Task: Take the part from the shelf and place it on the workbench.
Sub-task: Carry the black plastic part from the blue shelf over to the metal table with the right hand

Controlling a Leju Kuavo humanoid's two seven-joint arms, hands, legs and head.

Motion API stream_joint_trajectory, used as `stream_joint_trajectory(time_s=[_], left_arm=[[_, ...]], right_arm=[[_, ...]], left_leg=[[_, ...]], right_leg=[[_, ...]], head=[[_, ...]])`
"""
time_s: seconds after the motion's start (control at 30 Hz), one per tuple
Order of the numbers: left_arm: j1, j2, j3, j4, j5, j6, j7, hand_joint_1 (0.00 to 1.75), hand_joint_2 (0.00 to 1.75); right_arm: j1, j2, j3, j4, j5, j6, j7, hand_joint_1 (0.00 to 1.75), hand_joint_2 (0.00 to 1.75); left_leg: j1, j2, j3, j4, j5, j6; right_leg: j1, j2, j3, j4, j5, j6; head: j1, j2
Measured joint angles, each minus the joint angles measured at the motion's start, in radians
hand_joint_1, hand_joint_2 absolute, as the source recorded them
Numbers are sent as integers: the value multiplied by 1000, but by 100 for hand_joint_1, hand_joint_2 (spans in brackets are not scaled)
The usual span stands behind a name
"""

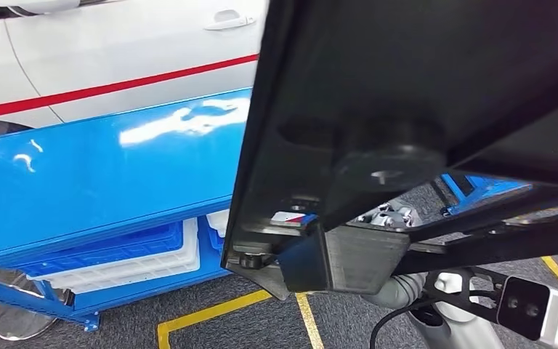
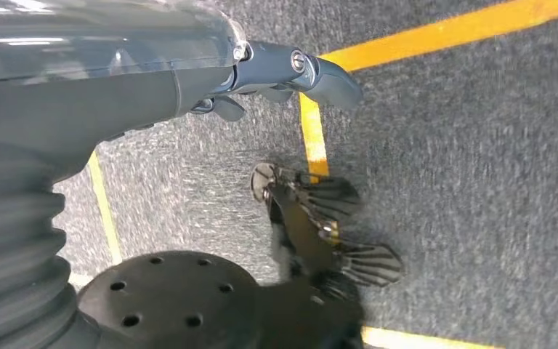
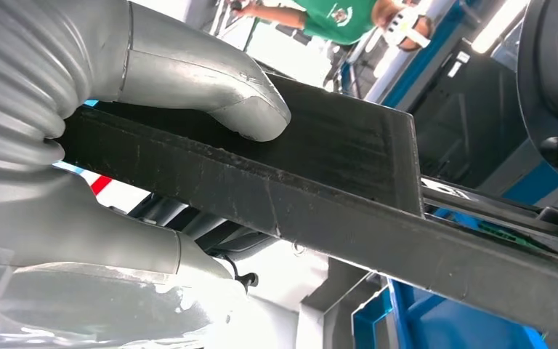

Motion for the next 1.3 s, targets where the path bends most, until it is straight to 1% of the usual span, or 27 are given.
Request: stream_joint_trajectory(time_s=[0.07,0.13,0.17,0.2,0.27,0.3,0.33,0.37,0.4,0.43,0.47,0.53,0.57,0.63,0.67,0.73,0.8,0.83,0.87,0.9,0.97,1.03,1.1,1.17,1.2,1.23,1.3], left_arm=[[-2,1,0,0,0,1,0,0,175],[-4,0,0,0,0,4,0,0,175],[-5,0,0,0,0,7,0,0,175],[-6,-1,0,0,0,10,0,0,175],[-6,-1,0,-1,-1,14,-1,0,175],[-5,0,0,-1,-2,14,-1,0,175],[-5,0,0,-1,-2,14,-3,0,175],[-5,0,0,-1,-3,12,-4,0,175],[-7,0,0,-1,-5,11,-7,0,175],[-8,0,0,-1,-7,9,-10,0,175],[-9,2,0,-1,-9,7,-14,0,175],[-10,4,0,-3,-16,2,-21,0,175],[-10,5,0,-3,-18,0,-22,0,175],[-9,3,0,-3,-23,-2,-24,0,175],[-8,2,0,-3,-26,-2,-24,0,175],[-6,-1,0,-3,-31,-2,-23,0,175],[-6,-4,0,-3,-34,0,-22,0,175],[-7,-5,0,-3,-35,1,-21,0,175],[-7,-5,0,-3,-36,4,-20,0,175],[-7,-5,0,-3,-37,8,-19,0,175],[-7,-3,0,-4,-37,17,-20,0,175],[-9,1,0,-5,-36,21,-27,0,175],[-9,4,0,-5,-37,22,-33,0,175],[-8,5,0,-5,-45,18,-37,0,175],[-8,6,0,-5,-49,14,-37,0,175],[-8,6,0,-5,-53,10,-38,0,175],[-8,7,0,-5,-60,1,-37,0,175]], right_arm=[[-1,0,1,-2,0,0,1,168,175],[-1,0,3,-4,-2,0,6,168,175],[-2,0,4,-5,-4,0,12,168,175],[-5,0,5,-5,-5,0,18,168,175],[-12,0,12,-6,-5,-5,29,168,175],[-17,0,17,-6,-1,-11,33,168,175],[-21,0,23,-5,3,-18,37,168,175],[-26,0,28,-5,8,-26,39,168,175],[-29,0,32,-4,11,-32,39,168,175],[-31,0,35,-4,13,-37,37,168,175],[-34,0,38,-5,14,-42,36,168,175],[-39,-1,41,-11,16,-52,34,168,175],[-40,-1,42,-16,15,-56,33,168,175],[-36,-4,43,-24,6,-62,30,168,175],[-35,-5,44,-28,-1,-64,29,168,175],[-41,-8,44,-31,-16,-65,27,168,175],[-50,-8,45,-27,-24,-65,29,168,175],[-52,-7,45,-24,-26,-64,30,168,175],[-52,-7,47,-21,-27,-63,32,168,175],[-52,-7,48,-18,-27,-61,33,168,175],[-49,-5,51,-15,-20,-52,25,168,175],[-44,-2,53,-13,-5,-40,9,168,175],[-39,0,55,-11,10,-33,-7,168,175],[-33,0,55,-7,20,-33,-17,168,175],[-29,-1,54,-5,23,-34,-20,168,175],[-26,-3,54,-4,26,-35,-20,168,175],[-21,-9,50,-2,25,-36,-20,168,175]], left_leg=[[-4,-10,29,-61,-6,5],[-4,11,22,-75,14,8],[-2,23,17,-82,29,10],[1,36,9,-89,43,12],[3,56,-13,-93,66,14],[3,66,-27,-92,75,12],[4,75,-42,-90,85,9],[6,84,-58,-86,94,5],[8,90,-76,-80,103,-1],[11,94,-93,-72,110,-7],[12,95,-109,-61,114,-13],[14,95,-131,-40,122,-28],[16,95,-138,-35,128,-36],[25,93,-146,-30,137,-52],[29,87,-154,-19,122,-58],[33,70,-182,56,43,-62],[32,58,-214,180,-43,-59],[30,55,-219,227,-58,-56],[28,53,-211,247,-51,-51],[24,53,-187,233,-27,-45],[12,49,-94,115,15,-28],[1,44,-7,-19,12,-14],[-6,43,18,-69,6,-8],[-6,48,10,-80,29,0],[-4,52,4,-87,44,4],[-1,55,-6,-93,60,8],[-1,60,-35,-94,85,12]], right_leg=[[-4,17,-7,-5,21,11],[-6,25,-12,-13,36,22],[-6,12,-19,-7,22,27],[-8,-8,-30,17,-13,31],[-19,-52,-59,122,-117,43],[-25,-62,-71,186,-152,51],[-33,-68,-75,237,-160,59],[-40,-72,-66,264,-145,68],[-48,-75,-41,259,-117,76],[-56,-78,3,221,-94,84],[-61,-82,58,158,-94,91],[-58,-87,142,42,-131,85],[-52,-88,157,13,-148,75],[-43,-89,147,5,-141,49],[-40,-89,139,4,-132,36],[-37,-90,118,2,-111,15],[-28,-86,92,3,-90,5],[-23,-85,78,3,-79,2],[-18,-83,64,5,-69,1],[-14,-81,50,6,-59,0],[-12,-78,26,9,-39,2],[-12,-77,14,8,-21,9],[-17,-77,12,4,-3,19],[-20,-76,9,2,2,30],[-20,-75,3,12,-16,34],[-20,-75,-8,45,-59,38],[-23,-75,-35,157,-165,46]], head=[[0,0],[0,0],[1,0],[3,0],[5,0],[5,0],[5,0],[5,0],[5,0],[5,0],[5,0],[3,0],[2,0],[1,0],[1,0],[0,0],[-1,0],[-2,0],[-2,0],[-2,0],[-2,0],[-1,0],[-2,0],[-4,0],[-4,0],[-3,0],[-3,0]])
